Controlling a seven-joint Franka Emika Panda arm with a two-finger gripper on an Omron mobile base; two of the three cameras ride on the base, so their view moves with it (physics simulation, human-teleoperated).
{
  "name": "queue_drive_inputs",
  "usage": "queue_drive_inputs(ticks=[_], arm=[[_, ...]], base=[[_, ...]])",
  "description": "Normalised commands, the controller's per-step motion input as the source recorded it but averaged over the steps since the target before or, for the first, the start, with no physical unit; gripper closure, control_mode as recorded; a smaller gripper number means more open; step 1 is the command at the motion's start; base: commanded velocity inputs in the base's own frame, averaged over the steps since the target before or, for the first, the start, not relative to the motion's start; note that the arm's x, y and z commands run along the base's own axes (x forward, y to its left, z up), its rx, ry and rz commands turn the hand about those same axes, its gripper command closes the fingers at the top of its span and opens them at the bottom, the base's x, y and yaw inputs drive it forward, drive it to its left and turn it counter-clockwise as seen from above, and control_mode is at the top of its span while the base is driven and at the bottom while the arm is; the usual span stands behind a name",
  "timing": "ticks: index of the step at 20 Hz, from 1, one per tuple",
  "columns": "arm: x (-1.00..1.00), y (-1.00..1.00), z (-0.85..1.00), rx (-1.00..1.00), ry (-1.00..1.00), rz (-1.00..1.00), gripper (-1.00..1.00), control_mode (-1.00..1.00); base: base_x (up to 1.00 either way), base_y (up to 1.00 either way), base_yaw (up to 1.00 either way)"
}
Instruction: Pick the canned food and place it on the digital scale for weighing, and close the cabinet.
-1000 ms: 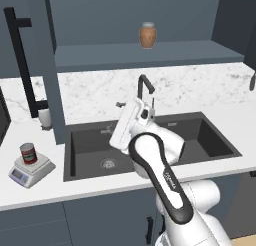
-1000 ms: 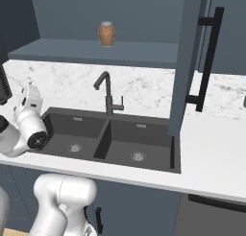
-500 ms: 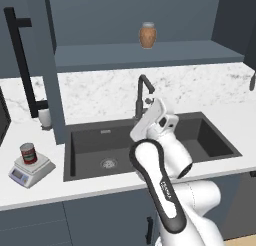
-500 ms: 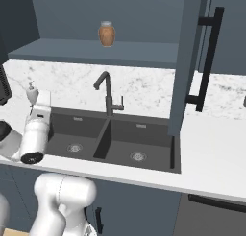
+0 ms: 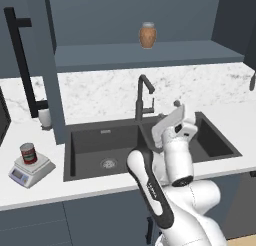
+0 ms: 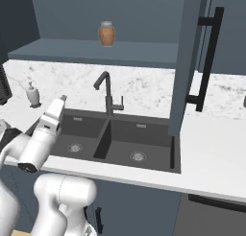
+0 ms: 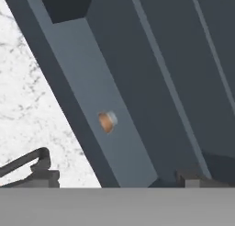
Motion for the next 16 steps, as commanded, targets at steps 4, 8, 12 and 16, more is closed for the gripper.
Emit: queue_drive_inputs(ticks=[4,8,12,16], arm=[[-0.48,-1.00,0.66,0.00,0.24,-0.13,-1.00,-1.00],[-0.43,-1.00,0.80,0.00,0.43,-0.09,-1.00,-1.00],[-0.53,-0.93,0.58,0.00,0.41,-0.01,-1.00,-1.00],[-0.46,-0.54,0.09,-0.05,0.83,0.00,-1.00,-1.00]], base=[[0.00,0.00,0.00],[0.00,0.00,0.00],[0.00,0.00,0.00],[0.00,0.00,0.00]])
